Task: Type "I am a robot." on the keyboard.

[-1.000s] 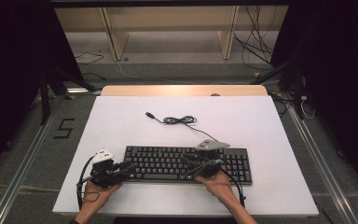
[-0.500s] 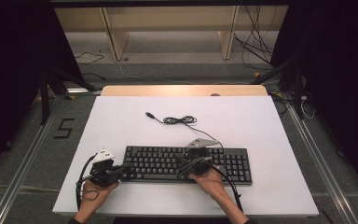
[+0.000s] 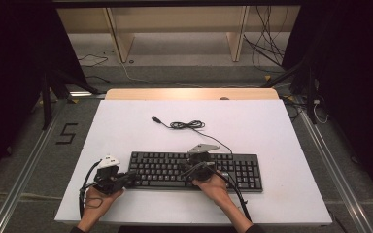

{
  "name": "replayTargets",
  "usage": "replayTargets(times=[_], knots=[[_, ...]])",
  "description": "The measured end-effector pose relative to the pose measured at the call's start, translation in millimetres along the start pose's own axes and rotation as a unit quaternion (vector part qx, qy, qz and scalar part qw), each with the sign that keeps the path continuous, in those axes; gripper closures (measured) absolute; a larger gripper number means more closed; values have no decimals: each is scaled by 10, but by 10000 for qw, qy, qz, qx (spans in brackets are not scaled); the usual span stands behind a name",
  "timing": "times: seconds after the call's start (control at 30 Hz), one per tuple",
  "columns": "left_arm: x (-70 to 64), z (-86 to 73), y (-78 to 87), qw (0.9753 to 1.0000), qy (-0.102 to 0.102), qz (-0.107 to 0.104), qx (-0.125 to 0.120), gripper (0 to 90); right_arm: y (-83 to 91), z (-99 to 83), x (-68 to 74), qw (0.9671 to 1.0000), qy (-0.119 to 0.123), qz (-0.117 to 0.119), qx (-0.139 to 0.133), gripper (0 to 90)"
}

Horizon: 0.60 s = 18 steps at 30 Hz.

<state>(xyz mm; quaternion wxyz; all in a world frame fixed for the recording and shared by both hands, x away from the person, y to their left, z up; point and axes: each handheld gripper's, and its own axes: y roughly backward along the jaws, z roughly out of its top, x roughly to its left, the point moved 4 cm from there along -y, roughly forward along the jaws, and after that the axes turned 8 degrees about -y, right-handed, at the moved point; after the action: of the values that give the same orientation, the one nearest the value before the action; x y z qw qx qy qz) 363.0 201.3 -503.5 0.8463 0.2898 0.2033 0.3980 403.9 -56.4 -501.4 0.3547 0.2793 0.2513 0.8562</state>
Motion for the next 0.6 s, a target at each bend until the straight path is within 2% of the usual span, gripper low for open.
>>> replayTargets(times=[0.6], knots=[[27, -19, -17, 9999, 8, 23, 124, 889, -59, -14, -8, 10000, -30, -33, 75, 900]])
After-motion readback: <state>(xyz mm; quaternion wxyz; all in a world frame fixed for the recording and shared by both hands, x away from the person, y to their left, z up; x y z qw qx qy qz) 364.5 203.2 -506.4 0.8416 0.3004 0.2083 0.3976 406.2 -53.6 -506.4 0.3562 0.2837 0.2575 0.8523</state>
